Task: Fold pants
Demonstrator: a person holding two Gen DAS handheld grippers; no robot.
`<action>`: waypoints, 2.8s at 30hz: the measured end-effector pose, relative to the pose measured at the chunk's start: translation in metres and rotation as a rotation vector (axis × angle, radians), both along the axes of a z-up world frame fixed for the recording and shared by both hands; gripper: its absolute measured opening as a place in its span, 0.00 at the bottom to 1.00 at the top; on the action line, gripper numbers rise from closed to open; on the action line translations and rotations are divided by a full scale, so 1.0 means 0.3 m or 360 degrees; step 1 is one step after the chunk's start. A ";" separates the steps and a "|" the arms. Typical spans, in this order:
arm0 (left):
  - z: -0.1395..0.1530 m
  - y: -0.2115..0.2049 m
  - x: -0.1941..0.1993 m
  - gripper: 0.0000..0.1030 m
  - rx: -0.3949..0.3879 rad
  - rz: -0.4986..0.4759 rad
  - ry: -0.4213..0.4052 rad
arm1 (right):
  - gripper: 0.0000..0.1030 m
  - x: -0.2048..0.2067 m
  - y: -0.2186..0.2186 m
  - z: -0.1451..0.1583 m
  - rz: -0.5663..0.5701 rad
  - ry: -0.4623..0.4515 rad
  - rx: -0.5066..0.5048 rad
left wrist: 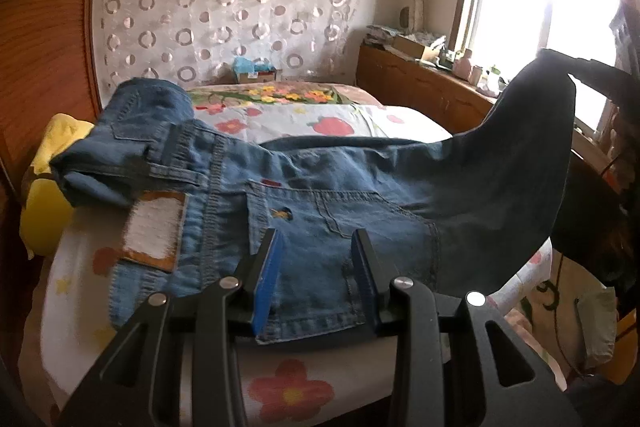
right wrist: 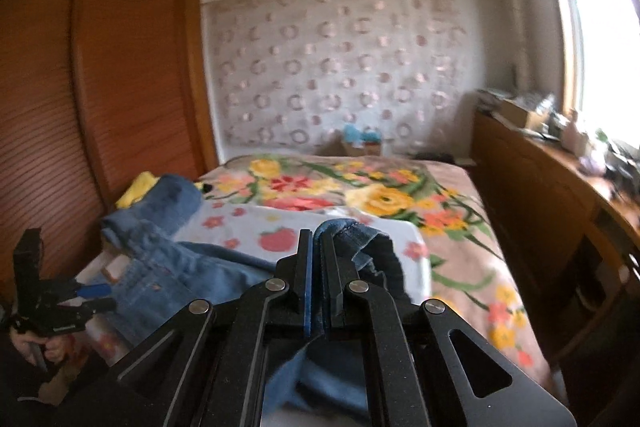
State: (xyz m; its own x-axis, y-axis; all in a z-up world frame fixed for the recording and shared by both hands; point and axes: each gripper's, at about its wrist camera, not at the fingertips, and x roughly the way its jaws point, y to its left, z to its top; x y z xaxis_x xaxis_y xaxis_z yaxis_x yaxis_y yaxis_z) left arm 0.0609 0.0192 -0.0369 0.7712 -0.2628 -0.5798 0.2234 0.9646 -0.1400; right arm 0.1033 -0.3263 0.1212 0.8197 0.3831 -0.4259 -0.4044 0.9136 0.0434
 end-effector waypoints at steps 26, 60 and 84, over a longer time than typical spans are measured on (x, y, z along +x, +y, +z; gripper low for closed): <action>-0.015 0.081 -0.020 0.33 -0.0040 0.0060 0.0014 | 0.53 0.053 0.471 -0.163 0.0479 0.0302 -0.0066; -0.159 -0.091 0.097 0.33 0.0050 -0.0080 0.0192 | 0.69 0.053 0.279 -0.661 0.0149 0.0499 0.0041; -0.156 -0.220 0.197 0.24 0.0228 -0.0183 0.0179 | 0.58 0.048 0.258 -0.608 0.0201 0.0499 0.0092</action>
